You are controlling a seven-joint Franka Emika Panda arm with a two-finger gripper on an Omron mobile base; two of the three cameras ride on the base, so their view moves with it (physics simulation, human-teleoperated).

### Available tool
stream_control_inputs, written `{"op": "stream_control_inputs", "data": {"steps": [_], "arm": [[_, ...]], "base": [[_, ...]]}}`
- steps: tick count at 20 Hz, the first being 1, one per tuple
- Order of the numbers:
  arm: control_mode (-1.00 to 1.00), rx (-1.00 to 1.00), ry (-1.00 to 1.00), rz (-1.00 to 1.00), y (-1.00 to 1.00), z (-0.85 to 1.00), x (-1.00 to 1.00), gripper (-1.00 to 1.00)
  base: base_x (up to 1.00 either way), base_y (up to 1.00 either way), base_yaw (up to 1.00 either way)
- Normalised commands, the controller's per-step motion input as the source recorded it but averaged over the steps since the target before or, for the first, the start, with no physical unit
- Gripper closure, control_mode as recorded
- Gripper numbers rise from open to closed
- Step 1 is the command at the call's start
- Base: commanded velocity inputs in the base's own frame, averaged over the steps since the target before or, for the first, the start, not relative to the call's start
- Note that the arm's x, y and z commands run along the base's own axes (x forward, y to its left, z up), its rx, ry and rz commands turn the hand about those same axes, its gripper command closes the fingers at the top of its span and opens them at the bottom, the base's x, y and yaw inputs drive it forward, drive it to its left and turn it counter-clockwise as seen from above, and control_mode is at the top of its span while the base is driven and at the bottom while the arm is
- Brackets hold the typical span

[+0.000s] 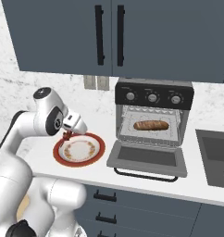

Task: Pick up the kebab skewer and baguette bread, and place them inside the toaster oven. Close the toaster oven door and start by setting the timer.

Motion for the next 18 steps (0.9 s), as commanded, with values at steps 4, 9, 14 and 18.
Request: {"op": "stream_control_inputs", "data": {"steps": [4,9,14,18], "arm": [[-1.00,0.19,-0.08,-0.52,-0.51,0.78,-0.36,1.00],[-1.00,0.20,-0.05,-0.52,-0.72,0.73,-0.40,1.00],[-1.00,0.19,-0.06,-0.46,-0.75,0.52,-0.47,1.00],[-1.00,0.18,-0.05,-0.47,-0.70,0.32,-0.18,1.00]], "base": [[0.00,0.00,0.00],[0.00,0.00,0.00],[0.00,0.00,0.00],[0.00,0.00,0.00]]}}
